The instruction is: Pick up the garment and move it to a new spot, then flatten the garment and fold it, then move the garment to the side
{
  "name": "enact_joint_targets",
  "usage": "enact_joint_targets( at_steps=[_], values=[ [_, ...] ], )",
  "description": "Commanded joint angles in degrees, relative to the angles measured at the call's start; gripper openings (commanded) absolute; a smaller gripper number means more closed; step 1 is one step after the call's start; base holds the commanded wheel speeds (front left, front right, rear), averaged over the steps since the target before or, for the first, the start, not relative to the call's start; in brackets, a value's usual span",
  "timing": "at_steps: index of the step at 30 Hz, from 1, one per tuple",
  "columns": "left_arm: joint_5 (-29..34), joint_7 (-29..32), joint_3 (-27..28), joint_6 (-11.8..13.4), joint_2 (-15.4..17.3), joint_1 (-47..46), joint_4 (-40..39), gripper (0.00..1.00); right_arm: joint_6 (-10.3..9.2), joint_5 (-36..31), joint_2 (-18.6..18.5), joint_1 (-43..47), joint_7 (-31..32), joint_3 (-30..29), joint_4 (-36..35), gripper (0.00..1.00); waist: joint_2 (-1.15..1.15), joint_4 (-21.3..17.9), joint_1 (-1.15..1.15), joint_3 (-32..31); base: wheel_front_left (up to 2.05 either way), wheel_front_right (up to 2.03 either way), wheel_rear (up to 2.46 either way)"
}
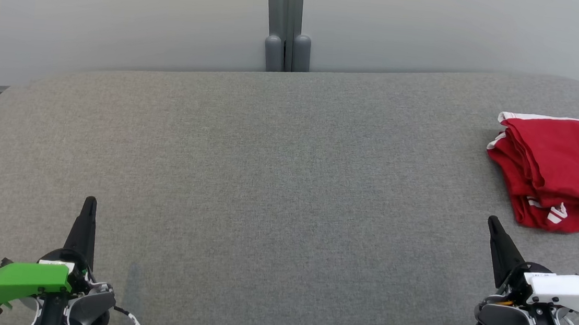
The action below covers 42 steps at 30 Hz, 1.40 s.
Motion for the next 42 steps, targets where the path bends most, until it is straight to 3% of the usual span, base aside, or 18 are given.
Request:
enact_joint_targets(
  at_steps=[1, 42],
  values=[
    [0.0, 0.2, 0.1, -0.4, 0.4, -0.6, -0.1, 0.0, 0.03, 0.4, -0.2, 0.0, 0.2, -0.1, -0.3, 0.0, 0.0, 0.0, 0.0, 0.0, 0.0, 0.0, 0.0],
    [0.0, 0.2, 0.1, -0.4, 0.4, -0.6, -0.1, 0.0, 0.02, 0.4, -0.2, 0.0, 0.2, -0.1, -0.3, 0.0, 0.0, 0.0, 0.0, 0.0, 0.0, 0.0, 0.0]
  ],
)
